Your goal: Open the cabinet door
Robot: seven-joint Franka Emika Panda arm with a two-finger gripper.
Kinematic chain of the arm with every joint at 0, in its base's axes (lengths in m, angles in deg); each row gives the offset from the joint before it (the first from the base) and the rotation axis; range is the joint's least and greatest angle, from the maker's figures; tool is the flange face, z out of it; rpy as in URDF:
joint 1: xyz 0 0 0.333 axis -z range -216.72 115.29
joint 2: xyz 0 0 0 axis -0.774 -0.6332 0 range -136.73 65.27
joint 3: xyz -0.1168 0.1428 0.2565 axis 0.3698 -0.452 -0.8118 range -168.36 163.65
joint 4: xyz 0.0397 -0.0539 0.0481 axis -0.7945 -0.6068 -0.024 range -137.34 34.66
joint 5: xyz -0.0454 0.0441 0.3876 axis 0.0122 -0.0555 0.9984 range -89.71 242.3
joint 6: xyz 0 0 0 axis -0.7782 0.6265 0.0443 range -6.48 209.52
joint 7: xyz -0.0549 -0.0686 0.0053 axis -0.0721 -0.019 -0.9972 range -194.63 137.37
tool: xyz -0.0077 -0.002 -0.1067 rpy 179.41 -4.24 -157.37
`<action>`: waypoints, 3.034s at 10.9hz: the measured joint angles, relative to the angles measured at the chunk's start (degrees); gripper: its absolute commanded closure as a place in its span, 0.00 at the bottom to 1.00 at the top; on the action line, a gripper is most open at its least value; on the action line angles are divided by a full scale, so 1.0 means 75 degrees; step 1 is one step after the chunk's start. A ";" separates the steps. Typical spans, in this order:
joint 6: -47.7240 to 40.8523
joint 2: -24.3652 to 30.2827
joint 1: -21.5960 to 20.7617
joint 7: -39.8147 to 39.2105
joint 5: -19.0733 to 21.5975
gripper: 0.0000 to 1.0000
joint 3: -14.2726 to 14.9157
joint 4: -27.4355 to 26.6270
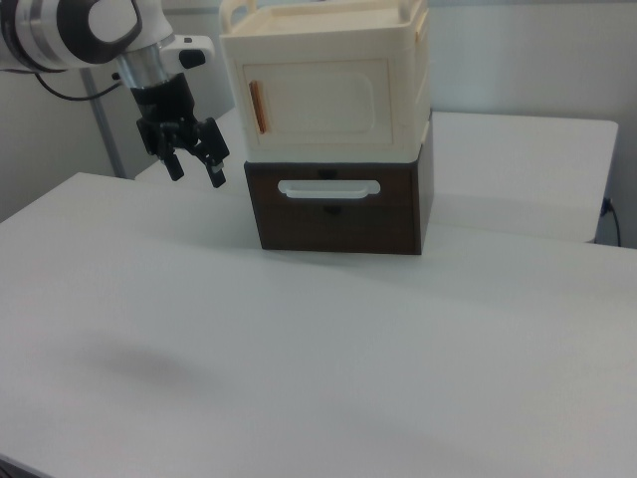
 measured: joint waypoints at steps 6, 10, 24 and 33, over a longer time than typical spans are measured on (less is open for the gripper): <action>0.0000 0.0019 0.0001 0.0000 0.0000 0.00 0.0052 0.0004; 0.0000 0.0019 0.0001 0.0000 0.0000 0.00 0.0053 0.0004; 0.5010 -0.0609 -0.0003 -0.0333 -0.0108 0.38 -0.0278 0.0250; 0.8076 -0.1788 -0.0004 0.0508 -0.0774 0.48 -0.0322 0.0246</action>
